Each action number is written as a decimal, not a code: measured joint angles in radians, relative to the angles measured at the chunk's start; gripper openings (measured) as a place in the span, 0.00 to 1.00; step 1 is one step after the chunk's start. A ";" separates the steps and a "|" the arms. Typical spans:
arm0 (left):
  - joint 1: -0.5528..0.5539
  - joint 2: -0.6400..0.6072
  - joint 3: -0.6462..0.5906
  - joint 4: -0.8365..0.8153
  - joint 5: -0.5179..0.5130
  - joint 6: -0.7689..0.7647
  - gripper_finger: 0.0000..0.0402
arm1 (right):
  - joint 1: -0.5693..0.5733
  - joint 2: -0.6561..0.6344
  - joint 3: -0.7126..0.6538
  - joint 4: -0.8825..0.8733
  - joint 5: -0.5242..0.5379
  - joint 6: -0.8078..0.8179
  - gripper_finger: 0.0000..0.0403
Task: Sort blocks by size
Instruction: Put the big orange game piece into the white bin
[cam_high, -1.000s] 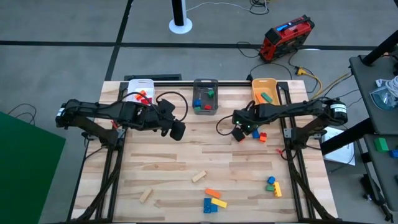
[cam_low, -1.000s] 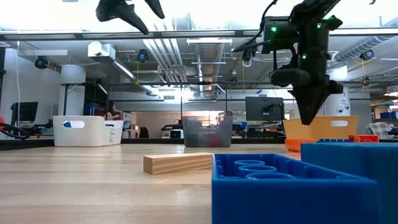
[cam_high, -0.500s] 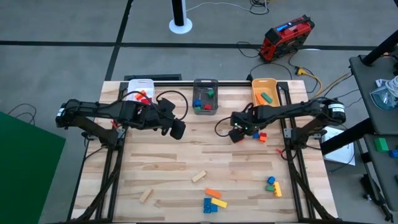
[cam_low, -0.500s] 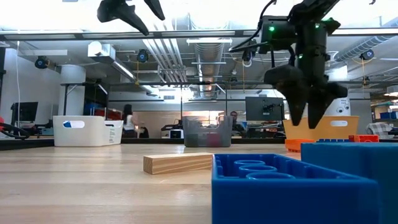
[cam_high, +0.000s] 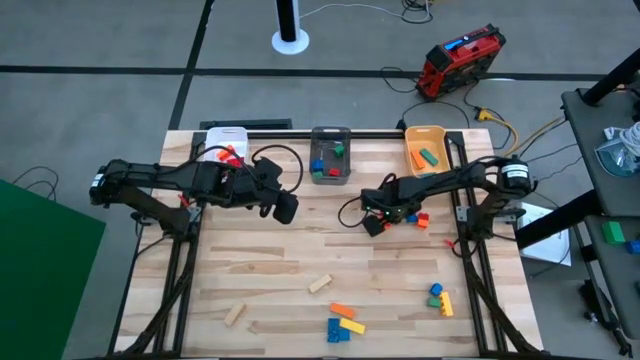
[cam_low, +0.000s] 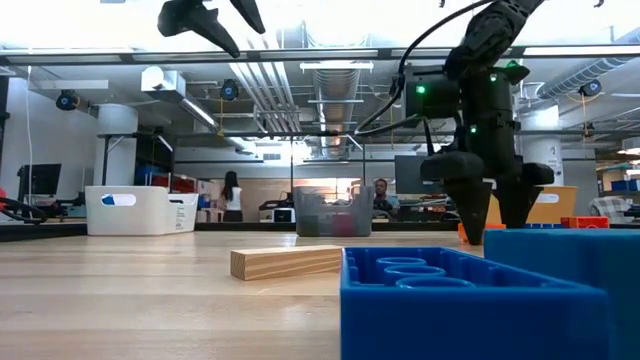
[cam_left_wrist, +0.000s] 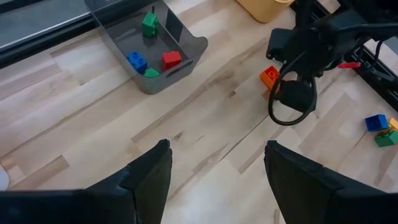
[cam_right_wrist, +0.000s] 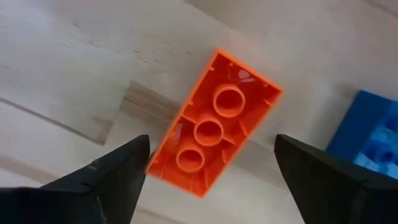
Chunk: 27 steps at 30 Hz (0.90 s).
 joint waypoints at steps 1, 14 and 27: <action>0.000 0.000 0.000 0.000 0.000 0.000 0.58 | 0.003 0.007 0.001 0.000 0.000 -0.006 0.79; 0.000 0.000 0.000 0.003 0.001 0.132 0.58 | 0.018 -0.027 -0.002 0.032 -0.004 -0.123 0.32; -0.006 0.000 0.000 0.246 0.032 0.452 0.58 | 0.003 -0.293 -0.002 0.099 -0.305 -0.375 0.32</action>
